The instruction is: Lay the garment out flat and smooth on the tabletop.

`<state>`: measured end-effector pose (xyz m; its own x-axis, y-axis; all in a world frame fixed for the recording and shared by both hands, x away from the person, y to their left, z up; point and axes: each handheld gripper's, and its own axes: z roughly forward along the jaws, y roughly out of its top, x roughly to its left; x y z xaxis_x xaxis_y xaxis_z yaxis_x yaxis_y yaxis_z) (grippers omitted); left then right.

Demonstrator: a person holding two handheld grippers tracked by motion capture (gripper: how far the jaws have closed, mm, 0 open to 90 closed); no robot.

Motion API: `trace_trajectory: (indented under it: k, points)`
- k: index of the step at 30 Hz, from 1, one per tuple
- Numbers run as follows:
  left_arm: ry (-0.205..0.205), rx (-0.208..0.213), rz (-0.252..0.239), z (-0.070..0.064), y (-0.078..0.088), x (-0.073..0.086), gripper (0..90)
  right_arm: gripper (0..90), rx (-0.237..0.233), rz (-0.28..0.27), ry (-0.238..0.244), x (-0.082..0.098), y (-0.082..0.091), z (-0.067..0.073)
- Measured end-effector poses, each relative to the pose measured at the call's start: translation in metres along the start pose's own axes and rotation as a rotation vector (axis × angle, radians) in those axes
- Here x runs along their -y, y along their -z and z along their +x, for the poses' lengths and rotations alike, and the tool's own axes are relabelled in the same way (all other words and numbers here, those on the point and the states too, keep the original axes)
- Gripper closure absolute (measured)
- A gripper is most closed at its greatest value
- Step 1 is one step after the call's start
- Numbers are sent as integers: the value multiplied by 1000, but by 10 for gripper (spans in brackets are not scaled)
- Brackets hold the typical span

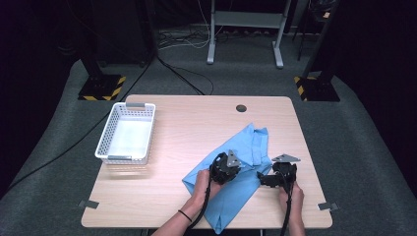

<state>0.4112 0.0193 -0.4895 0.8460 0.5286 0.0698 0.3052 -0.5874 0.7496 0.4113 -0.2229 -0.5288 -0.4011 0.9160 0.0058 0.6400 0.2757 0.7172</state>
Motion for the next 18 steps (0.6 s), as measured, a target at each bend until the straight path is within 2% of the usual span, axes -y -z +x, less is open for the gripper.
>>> trace_trajectory:
  k: [6,13,18]
  points:
    - [26,-16,-36,13,8,-2,861,0,0,0,0,0,0,0]
    - [21,-42,-63,23,15,-6,861,0,0,0,0,0,0,0]
    - [47,-61,-89,34,20,-7,861,0,0,0,0,0,0,0]
